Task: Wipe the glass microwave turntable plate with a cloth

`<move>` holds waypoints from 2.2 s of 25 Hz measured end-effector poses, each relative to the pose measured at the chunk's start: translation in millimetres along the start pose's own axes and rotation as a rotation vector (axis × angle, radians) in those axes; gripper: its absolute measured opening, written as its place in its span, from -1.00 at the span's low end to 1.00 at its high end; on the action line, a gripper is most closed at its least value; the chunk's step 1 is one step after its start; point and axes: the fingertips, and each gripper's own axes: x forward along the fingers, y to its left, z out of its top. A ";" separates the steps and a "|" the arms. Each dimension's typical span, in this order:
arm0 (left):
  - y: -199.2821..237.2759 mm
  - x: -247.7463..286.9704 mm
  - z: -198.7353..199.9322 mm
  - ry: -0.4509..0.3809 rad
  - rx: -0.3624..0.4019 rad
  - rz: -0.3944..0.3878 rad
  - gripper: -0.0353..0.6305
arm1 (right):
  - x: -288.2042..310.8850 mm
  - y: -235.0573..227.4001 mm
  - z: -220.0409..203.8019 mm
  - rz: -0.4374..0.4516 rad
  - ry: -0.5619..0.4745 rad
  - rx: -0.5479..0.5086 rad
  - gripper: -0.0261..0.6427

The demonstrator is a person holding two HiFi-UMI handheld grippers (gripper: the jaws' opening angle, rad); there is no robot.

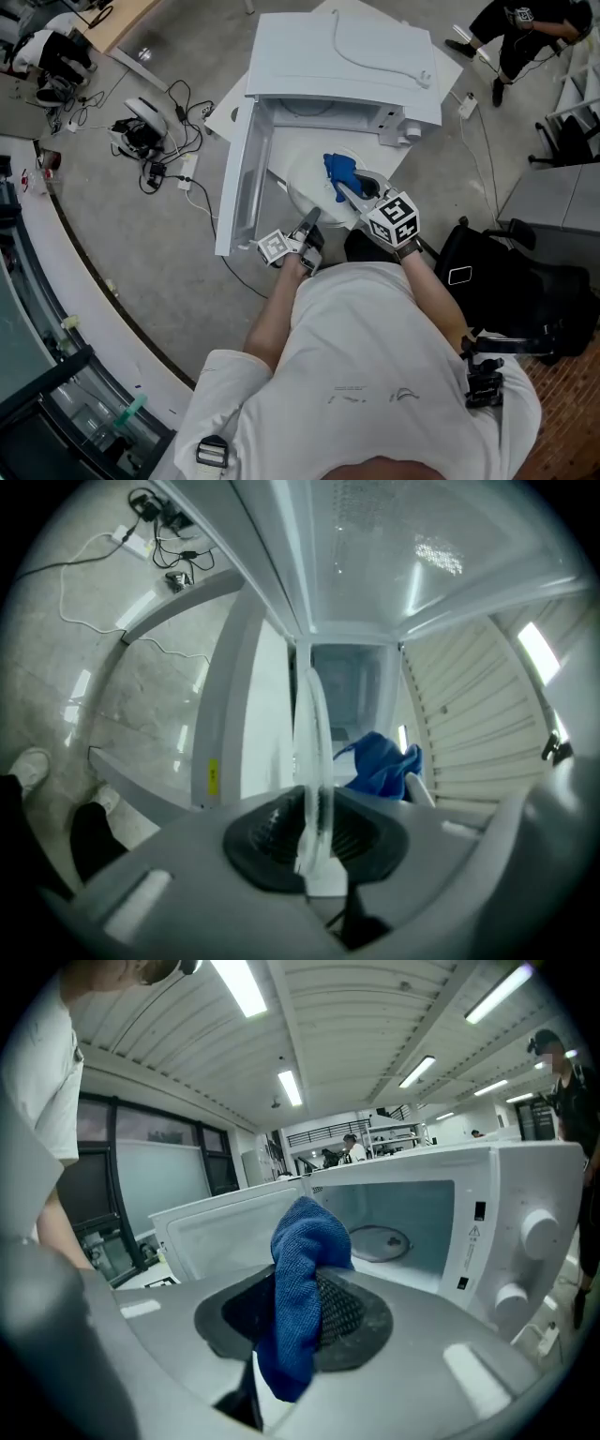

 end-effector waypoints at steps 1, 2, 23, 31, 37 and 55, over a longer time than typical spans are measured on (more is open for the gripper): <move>-2.2 0.1 1.4 -0.016 -0.010 -0.010 -0.77 | -0.2 -0.8 -0.4 0.001 0.003 -0.019 -0.63; -8.3 1.6 3.0 -0.032 -0.003 -0.026 -0.77 | -1.0 -1.7 -1.7 0.004 0.006 -0.031 -0.63; -54.2 84.0 82.1 -0.272 0.115 -0.108 -0.77 | -12.9 -37.2 28.7 0.023 -0.066 0.018 -0.63; -67.2 147.7 129.5 -0.315 0.137 -0.137 -0.76 | -22.2 -58.5 22.3 -0.020 -0.049 0.017 -0.63; -63.3 187.8 158.8 -0.372 0.108 -0.111 -0.74 | -29.9 -67.6 19.2 -0.047 -0.049 0.018 -0.63; -30.0 216.0 159.7 -0.194 0.185 0.249 -0.74 | -23.6 -60.0 15.7 -0.043 -0.047 0.042 -0.62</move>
